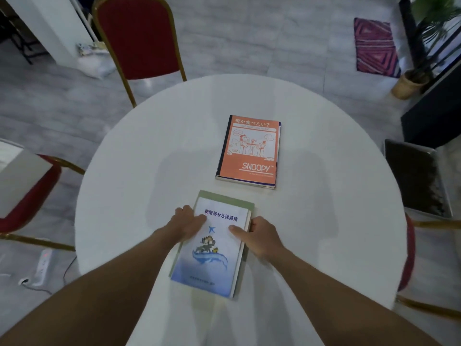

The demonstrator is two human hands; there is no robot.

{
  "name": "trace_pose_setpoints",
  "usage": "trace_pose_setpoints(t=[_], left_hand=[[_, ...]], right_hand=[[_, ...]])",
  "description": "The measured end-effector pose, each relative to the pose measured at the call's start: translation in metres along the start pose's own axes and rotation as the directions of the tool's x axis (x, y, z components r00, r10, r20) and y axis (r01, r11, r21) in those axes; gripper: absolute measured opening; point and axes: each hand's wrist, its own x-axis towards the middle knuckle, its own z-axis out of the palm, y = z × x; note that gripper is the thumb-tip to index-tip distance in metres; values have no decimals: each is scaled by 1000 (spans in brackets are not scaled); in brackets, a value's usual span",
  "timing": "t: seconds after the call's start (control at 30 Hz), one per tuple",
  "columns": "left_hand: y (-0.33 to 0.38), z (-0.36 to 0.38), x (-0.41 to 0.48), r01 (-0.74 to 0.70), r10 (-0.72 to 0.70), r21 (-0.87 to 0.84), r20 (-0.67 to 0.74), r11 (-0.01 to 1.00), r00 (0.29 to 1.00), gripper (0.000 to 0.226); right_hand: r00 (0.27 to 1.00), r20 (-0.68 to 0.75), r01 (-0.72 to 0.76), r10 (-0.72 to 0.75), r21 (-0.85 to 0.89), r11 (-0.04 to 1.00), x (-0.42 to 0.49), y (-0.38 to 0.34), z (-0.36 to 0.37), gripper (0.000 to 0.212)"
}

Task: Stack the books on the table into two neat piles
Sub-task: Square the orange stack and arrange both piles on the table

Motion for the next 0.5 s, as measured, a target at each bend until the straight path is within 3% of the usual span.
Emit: trace_pose_setpoints(t=[0.2,0.5], left_hand=[[-2,8,-14,47,-47,-157,4,987,999,65],[5,11,-29,-46,27,-340,-59,939,998,51]], right_hand=[[996,77,-49,41,105,993,-9,-1,9,46],[996,61,-77,60,351,933,-8,7,16,61]])
